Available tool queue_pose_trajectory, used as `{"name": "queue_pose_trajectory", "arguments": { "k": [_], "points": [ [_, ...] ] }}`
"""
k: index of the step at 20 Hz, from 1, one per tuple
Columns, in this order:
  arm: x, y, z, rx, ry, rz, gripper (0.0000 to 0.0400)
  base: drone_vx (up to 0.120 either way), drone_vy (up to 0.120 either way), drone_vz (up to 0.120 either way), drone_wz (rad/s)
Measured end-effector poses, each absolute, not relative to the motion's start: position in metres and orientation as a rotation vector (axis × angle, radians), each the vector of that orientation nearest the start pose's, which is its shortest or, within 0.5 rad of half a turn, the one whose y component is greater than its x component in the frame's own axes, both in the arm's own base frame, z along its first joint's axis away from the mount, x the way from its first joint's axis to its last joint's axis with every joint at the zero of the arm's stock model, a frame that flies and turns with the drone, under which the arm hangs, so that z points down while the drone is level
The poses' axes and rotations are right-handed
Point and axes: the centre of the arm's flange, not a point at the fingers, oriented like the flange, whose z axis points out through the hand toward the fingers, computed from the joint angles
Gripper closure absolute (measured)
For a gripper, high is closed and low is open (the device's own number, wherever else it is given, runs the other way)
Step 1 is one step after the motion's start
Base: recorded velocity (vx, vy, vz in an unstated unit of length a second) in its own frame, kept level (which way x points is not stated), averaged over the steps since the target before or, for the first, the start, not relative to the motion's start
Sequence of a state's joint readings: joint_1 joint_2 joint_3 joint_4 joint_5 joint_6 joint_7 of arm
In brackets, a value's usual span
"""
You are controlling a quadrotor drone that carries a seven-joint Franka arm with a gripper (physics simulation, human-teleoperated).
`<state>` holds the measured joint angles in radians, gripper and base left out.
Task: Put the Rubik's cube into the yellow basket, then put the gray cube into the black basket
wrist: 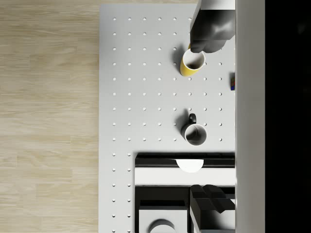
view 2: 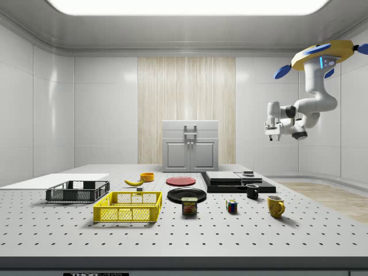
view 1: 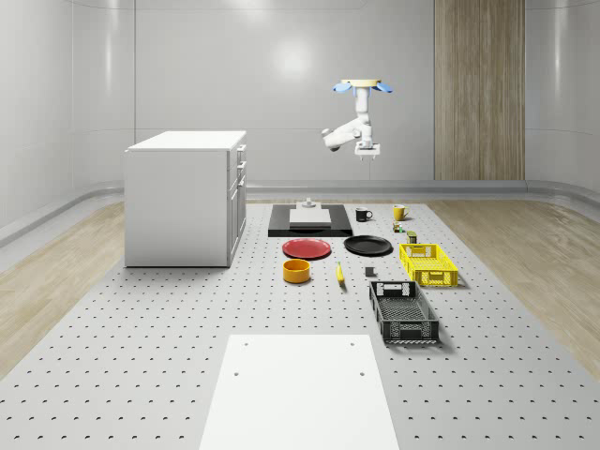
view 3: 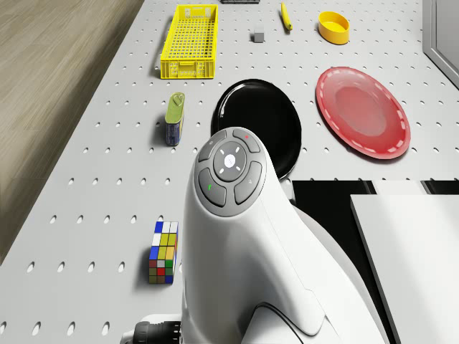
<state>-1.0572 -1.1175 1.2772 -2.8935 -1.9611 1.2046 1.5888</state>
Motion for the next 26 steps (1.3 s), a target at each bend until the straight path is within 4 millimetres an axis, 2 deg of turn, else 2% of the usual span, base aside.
{"name": "queue_pose_trajectory", "arguments": {
  "k": [26],
  "points": [
    [0.3068, -0.0001, 0.4907, 0.001, -0.002, 0.785, 0.0, 0.12, 0.12, 0.0, 0.0]
  ]
}}
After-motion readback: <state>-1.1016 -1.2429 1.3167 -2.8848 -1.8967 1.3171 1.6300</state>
